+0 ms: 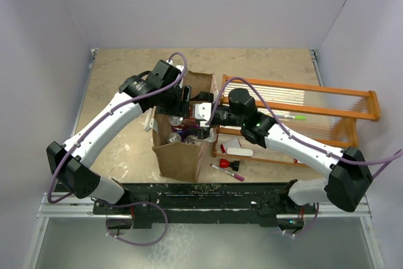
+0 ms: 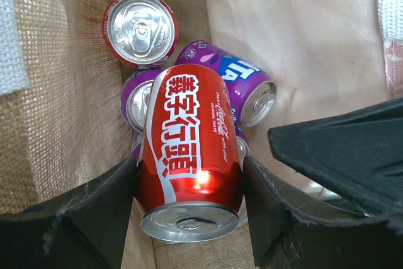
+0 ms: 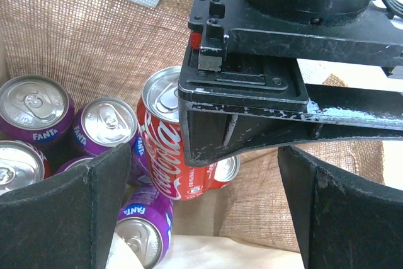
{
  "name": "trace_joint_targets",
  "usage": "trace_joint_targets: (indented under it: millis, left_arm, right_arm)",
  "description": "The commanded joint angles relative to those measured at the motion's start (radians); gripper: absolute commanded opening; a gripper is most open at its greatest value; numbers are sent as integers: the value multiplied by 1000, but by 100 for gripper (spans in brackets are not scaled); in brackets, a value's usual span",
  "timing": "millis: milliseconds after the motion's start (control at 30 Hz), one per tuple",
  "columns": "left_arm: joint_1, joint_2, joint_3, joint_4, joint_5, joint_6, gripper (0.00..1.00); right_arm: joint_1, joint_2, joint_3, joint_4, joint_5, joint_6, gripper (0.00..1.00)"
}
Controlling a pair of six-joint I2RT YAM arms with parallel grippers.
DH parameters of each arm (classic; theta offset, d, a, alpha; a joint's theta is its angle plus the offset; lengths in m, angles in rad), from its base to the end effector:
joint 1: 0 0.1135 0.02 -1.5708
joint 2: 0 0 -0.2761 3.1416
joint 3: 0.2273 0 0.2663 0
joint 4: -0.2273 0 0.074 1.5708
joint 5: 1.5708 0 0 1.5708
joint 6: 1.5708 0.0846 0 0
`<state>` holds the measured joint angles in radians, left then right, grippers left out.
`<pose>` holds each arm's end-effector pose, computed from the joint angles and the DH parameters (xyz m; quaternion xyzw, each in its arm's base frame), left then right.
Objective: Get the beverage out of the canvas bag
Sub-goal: Take out the drink from the canvas bag.
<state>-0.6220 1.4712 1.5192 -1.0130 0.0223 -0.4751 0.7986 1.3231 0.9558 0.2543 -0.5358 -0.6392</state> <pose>0.2745 -0.1991 0.3303 0.0734 0.9516 -0.1646 0.2490 0.2215 0.2893 0.3275 -0.6064 0.4252 0.2480 0.6245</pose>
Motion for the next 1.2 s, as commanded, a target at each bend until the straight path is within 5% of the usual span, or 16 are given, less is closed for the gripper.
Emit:
trace_joint_targets:
  millis: [0,1167]
  left_arm:
    - [7,-52,63,34,15,15,0]
    - [7,-147,141,-26,143,-44,0]
  right_arm:
    - [7,30,18,-19,10,-20,100]
    - [60,46,-27,143,117,62,84]
